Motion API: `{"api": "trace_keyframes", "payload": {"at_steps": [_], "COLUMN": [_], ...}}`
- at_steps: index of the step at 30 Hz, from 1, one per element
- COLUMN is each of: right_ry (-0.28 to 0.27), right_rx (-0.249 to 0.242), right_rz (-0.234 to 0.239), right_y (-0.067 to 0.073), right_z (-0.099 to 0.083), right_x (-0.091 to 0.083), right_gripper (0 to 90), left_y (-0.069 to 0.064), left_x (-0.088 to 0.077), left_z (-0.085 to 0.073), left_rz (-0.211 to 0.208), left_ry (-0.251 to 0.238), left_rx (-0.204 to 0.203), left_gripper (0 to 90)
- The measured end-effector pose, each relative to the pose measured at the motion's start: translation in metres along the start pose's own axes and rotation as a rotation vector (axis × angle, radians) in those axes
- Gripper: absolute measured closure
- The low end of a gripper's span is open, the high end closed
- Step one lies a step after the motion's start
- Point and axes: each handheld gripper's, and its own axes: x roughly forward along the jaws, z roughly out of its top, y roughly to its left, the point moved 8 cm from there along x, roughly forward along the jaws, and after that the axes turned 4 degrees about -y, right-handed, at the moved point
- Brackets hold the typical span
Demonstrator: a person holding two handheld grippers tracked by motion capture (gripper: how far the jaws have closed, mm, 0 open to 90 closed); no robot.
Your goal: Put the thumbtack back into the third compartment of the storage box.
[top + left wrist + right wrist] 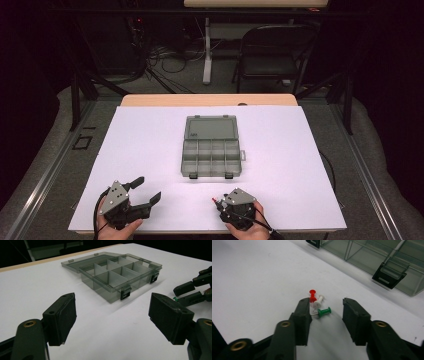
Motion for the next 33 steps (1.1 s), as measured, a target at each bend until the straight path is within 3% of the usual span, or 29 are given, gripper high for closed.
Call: {"api": "trace_keyframes", "payload": {"at_steps": [15,33], "right_ry": [-0.001,-0.006], "right_rx": [0.065,0.106], "right_rz": [0.019,0.034], "right_y": [-0.0053,-0.0090], "right_z": [-0.0021,-0.0009], "right_x": [-0.0053,-0.0071], "right_gripper": [88.3,90.0], "left_y": [0.0008,0.0008], "left_x": [-0.0006,0.0002], "left_z": [0.0001,-0.0006], "left_rz": [0.003,0.005], "left_ry": [-0.001,0.002], "left_rx": [-0.004,-0.005], "left_gripper": [22.4,22.5]}}
